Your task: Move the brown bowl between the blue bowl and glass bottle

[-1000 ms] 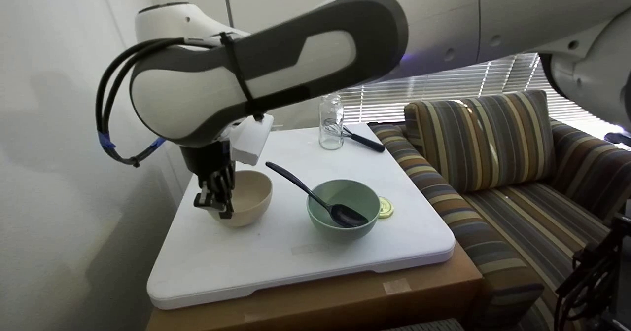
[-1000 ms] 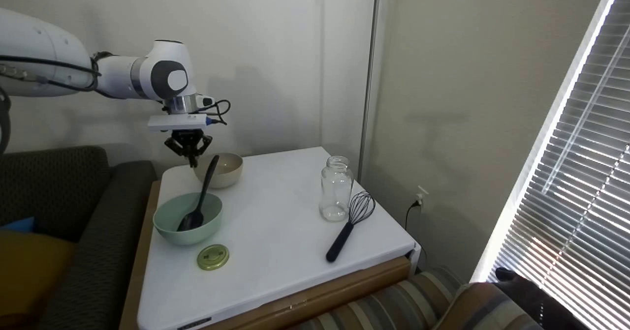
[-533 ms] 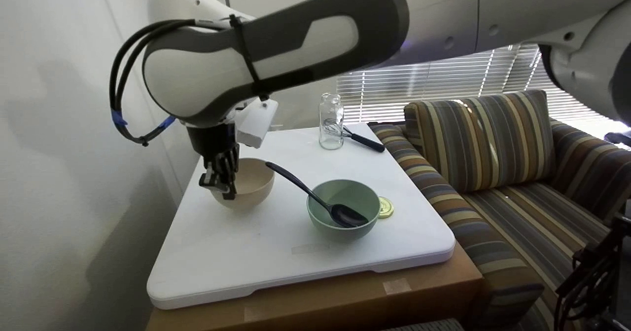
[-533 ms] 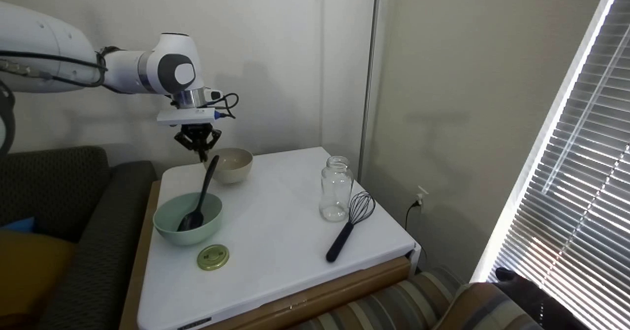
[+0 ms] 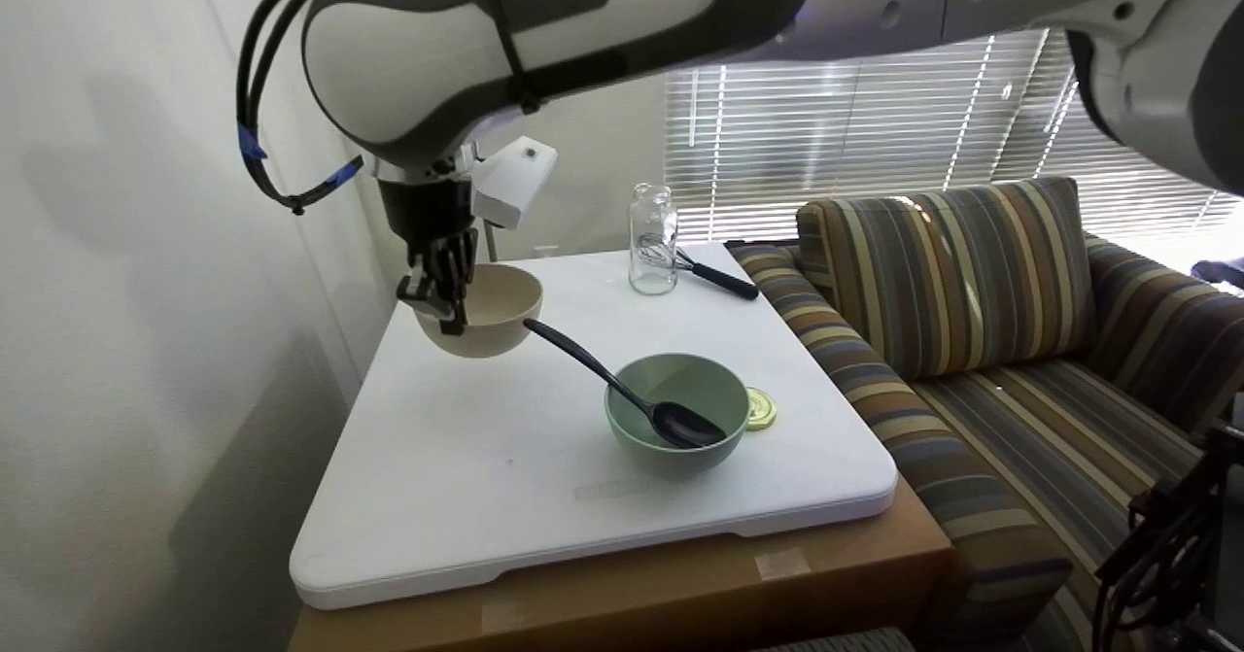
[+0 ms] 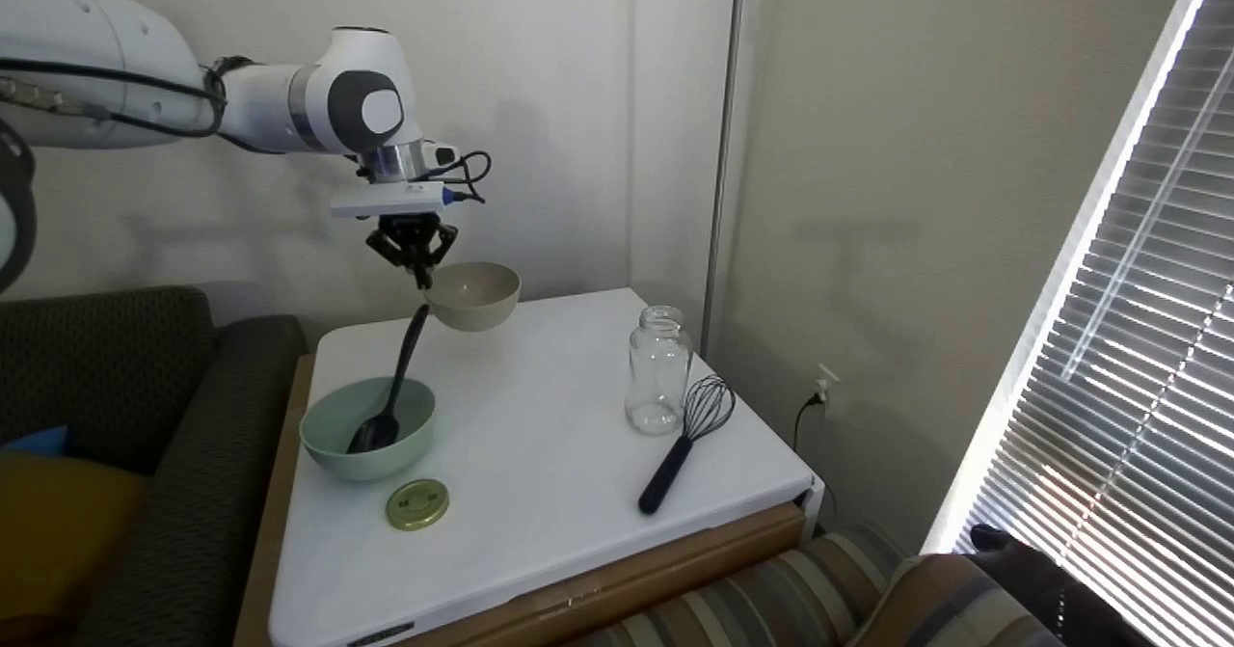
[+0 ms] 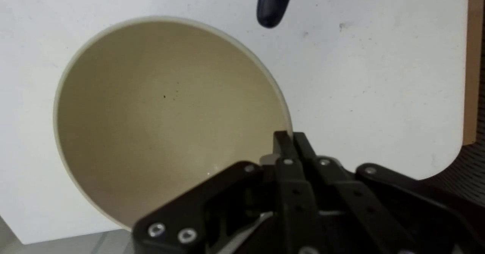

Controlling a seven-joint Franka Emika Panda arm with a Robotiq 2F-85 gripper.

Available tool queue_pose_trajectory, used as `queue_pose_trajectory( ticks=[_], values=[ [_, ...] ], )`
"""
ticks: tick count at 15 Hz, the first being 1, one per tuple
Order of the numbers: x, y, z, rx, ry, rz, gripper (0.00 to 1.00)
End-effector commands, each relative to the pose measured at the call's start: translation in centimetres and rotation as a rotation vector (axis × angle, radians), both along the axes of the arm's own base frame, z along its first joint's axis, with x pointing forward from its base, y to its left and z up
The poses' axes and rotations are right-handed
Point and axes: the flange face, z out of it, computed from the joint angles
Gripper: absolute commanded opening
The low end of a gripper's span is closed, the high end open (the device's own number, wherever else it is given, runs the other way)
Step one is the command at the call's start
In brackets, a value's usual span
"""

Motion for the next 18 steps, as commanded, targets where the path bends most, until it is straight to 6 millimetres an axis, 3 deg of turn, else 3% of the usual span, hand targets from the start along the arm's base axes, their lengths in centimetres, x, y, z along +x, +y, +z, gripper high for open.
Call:
queue_pose_trajectory(
  ticks=[1, 7, 18],
  values=[
    [1.3, -2.5, 1.9, -0.018, -0.033, -0.029, 0.01],
    [3.1, -7.5, 3.1, -0.044, -0.056, -0.103, 0.01],
    [3.3, -11.6, -0.6, -0.044, 0.008, -0.312, 0.01]
  ],
)
